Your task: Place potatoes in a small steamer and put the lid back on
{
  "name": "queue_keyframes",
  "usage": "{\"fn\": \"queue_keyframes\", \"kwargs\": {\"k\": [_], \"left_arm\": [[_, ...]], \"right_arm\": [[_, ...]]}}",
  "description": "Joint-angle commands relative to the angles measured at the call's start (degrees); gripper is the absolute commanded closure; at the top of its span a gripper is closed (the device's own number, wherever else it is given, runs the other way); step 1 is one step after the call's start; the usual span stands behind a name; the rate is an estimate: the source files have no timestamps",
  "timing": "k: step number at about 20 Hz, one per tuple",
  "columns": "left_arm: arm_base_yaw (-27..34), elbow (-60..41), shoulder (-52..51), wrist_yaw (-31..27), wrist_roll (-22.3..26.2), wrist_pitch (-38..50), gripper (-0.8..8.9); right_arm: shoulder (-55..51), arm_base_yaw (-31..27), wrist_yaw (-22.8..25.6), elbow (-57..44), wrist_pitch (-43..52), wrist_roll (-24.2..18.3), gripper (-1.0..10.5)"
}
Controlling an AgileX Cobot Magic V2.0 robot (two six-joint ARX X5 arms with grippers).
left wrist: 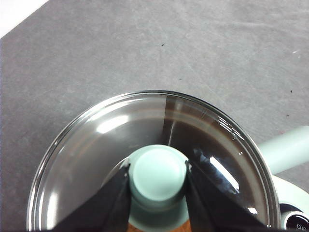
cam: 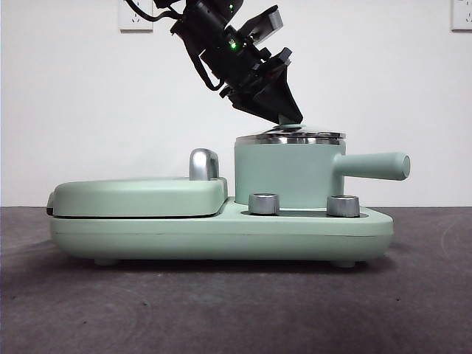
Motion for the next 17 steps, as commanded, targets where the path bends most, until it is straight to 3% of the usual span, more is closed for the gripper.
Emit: {"fn": "queue_keyframes", "kwargs": {"k": [1,7,13,16,17], "left_arm": [[0.37,1.03,0.94,-4.00,-0.94,-0.35,7.98],[-0.09,1.07,0.31,-4.09,-2.45,-1.73,7.98],[-2.40,1.07,0.26,-8.68,-3.69,-1.75,7.95],[-3.28,1.07,0.26,-8.68,-3.74,-1.75,7.60],[-3.39,1.07,0.26,-8.68,-3.96,-1.73,6.89]], "right_arm": [[0.09,0.28,0.17,0.33,0.61,0.66,5.3],[0.09,0.28,0.17,0.33,0.63,0.66,5.3],[0.09,0.28,0.17,0.33,1.03,0.68,5.3],[0.09,0.28,0.15,0.33,1.03,0.68,5.3],[0.09,0.28,0.15,0.33,1.01,0.68,5.3]]}}
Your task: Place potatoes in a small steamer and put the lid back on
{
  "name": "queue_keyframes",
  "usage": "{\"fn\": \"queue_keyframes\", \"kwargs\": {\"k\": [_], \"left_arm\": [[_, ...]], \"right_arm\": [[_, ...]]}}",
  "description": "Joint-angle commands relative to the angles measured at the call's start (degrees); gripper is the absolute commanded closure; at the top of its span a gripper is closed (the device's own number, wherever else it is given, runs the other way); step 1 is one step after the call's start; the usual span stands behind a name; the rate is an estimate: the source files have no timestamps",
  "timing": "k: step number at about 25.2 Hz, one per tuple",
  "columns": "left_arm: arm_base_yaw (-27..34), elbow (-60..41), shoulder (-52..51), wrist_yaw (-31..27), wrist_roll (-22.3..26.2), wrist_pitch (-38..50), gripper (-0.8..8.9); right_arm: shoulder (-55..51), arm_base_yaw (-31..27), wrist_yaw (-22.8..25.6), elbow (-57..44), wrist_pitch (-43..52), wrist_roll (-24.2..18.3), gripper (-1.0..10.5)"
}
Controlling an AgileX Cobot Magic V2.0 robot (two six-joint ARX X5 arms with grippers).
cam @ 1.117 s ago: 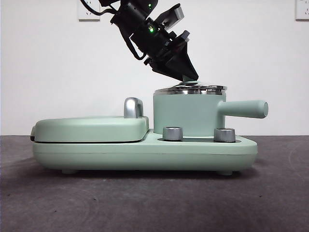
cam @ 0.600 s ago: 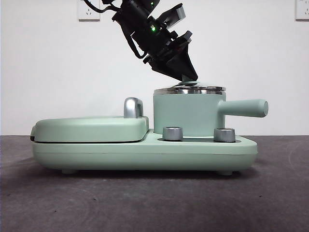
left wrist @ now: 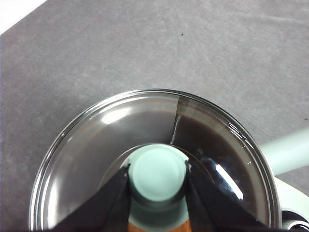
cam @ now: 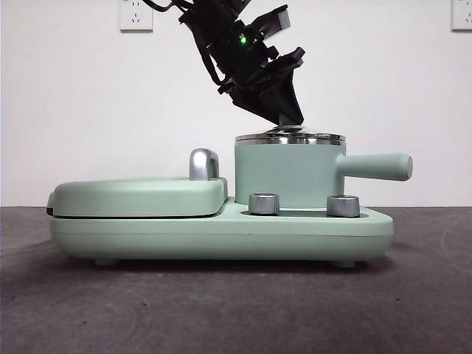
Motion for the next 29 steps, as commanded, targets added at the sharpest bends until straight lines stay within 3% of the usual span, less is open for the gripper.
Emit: {"fn": "queue_keyframes", "kwargs": {"k": [1,3,5,9,14,16,23,24,25,27,28,29], "left_arm": [[-0.63,1.07,1.03,-1.07,-0.37,-0.22,5.88],[-0.61,1.11,0.66,-1.07,-2.47,-0.13,3.57],[-0.57,1.20,-0.90,-1.07,-3.63,-0.22,2.44],[-0.33,1.20,-8.59,-1.07,-8.17,-4.44,2.43],[-0.35,1.11,-21.62,0.72,-11.43,-27.58,2.52],[-0.33,-0.79,-27.58,0.94,-12.20,-32.85,2.55],[-0.28,-27.32,-53.20,3.87,-17.51,-28.39,2.56],[-0.28,-30.69,-56.26,3.87,-18.82,-26.53,2.66],[-0.28,-34.99,-60.26,3.87,-20.06,-23.69,3.67],[-0.28,-40.98,-66.18,3.87,-20.70,-19.37,7.68],[-0.28,-44.63,-69.83,3.80,-21.16,-16.50,7.75],[-0.28,-47.17,-72.43,3.74,-21.29,-14.62,8.16]], "right_arm": [[0.09,0.28,0.11,0.33,0.61,0.68,5.3],[0.09,0.28,0.07,0.33,0.61,0.68,5.3],[0.09,0.28,0.11,0.33,0.61,0.63,5.3],[0.09,0.28,0.09,0.33,0.63,0.63,5.3],[0.13,0.31,-3.02,0.33,0.66,0.13,5.3],[0.13,0.31,-4.81,0.33,0.66,0.13,5.3],[0.13,0.28,-6.97,0.33,0.66,-0.50,5.3],[0.13,0.31,-6.99,0.33,0.63,-0.76,5.3],[0.13,0.28,-6.93,0.33,0.63,-0.92,5.4],[0.15,0.28,-6.93,0.33,0.63,-0.90,7.2],[0.17,0.28,-6.91,0.33,0.66,-0.98,9.3],[0.17,0.28,-6.80,0.33,0.70,-1.11,9.3]]}}
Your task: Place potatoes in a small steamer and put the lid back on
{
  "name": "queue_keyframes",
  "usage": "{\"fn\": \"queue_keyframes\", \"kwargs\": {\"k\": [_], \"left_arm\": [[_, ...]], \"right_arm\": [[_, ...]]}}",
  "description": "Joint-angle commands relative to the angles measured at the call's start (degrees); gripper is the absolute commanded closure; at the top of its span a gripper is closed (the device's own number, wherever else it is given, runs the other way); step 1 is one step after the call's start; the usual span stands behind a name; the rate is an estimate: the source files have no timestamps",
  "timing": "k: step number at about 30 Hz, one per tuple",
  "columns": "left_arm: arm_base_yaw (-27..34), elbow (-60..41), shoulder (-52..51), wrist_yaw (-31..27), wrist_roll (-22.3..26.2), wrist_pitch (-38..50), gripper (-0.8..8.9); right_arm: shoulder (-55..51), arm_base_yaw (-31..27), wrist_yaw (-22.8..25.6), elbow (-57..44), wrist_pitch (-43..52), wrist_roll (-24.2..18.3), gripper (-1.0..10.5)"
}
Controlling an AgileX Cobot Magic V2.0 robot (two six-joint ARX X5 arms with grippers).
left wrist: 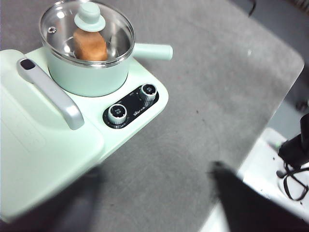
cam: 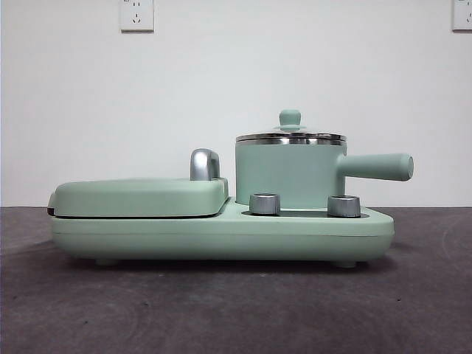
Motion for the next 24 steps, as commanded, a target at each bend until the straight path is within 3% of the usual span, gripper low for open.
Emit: {"fn": "queue_keyframes", "kwargs": {"k": [1,5,10,19,24], "left_arm": [[-0.28,-6.78,-6.97,-0.20,-2.56,6.29,8.08],[-0.31,-12.24,-13.51,-2.60,-4.94,6.03,8.07],[-0.31,-12.20,-17.07,-2.51,-4.92,0.76,8.07],[-0.04,-12.41,-21.49,-2.49,-4.90,1.27,8.07],[6.45,-18.12,-26.60,-0.42,-4.48,7.85,8.07]], "right_arm": [[0.17,0.28,0.55,0.33,0.79,-0.81,9.3],[0.15,0.28,1.31,0.33,1.36,-0.63,9.3],[0.15,0.31,1.22,0.33,2.54,-0.63,9.3],[0.15,0.28,1.20,0.33,2.78,-0.63,9.3],[0.15,0.28,1.20,0.33,2.78,-0.63,9.3]]}}
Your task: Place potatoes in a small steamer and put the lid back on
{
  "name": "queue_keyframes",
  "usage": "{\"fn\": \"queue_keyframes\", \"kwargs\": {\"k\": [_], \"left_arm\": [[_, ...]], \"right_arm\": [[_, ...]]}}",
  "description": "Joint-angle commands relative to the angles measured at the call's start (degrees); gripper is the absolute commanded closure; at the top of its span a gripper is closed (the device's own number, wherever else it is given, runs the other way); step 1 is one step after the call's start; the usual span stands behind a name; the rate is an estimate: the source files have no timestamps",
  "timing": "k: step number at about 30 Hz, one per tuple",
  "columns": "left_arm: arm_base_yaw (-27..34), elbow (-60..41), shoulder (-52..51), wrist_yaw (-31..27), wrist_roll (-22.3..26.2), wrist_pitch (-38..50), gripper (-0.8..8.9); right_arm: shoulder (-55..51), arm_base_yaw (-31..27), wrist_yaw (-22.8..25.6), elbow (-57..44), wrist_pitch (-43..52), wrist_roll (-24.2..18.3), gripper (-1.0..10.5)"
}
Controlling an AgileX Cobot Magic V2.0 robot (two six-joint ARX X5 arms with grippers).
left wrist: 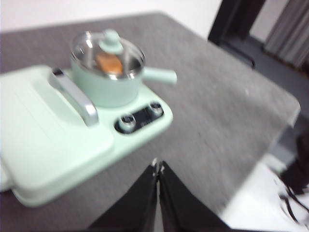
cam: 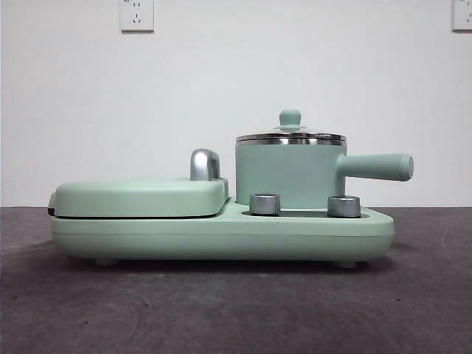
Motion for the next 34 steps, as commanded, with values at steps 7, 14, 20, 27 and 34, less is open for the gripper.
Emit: {"fn": "queue_keyframes", "kwargs": {"k": [7,14,20,27,34], "left_arm": [[17.05,-30.16,-16.68,-3.02,2.80,29.31,8.07],[24.39,-50.95,-25.83,-3.93,2.60,42.64,8.07],[27.19,-54.69,-27.80,-9.22,1.64,38.80,8.08],[28.57,-54.69,-27.80,-15.39,1.86,36.06,8.08],[28.57,-54.69,-27.80,-15.37,1.86,36.11,8.07]], "right_arm": [[0.15,0.28,-0.11,0.33,0.61,-0.31,9.3],[0.15,0.28,-0.13,0.33,0.61,-0.31,9.3],[0.15,0.28,-0.13,0.33,0.61,-0.31,9.3],[0.15,0.28,-0.11,0.35,0.61,-0.31,9.3],[0.15,0.28,-0.13,0.35,0.61,-0.31,9.3]]}}
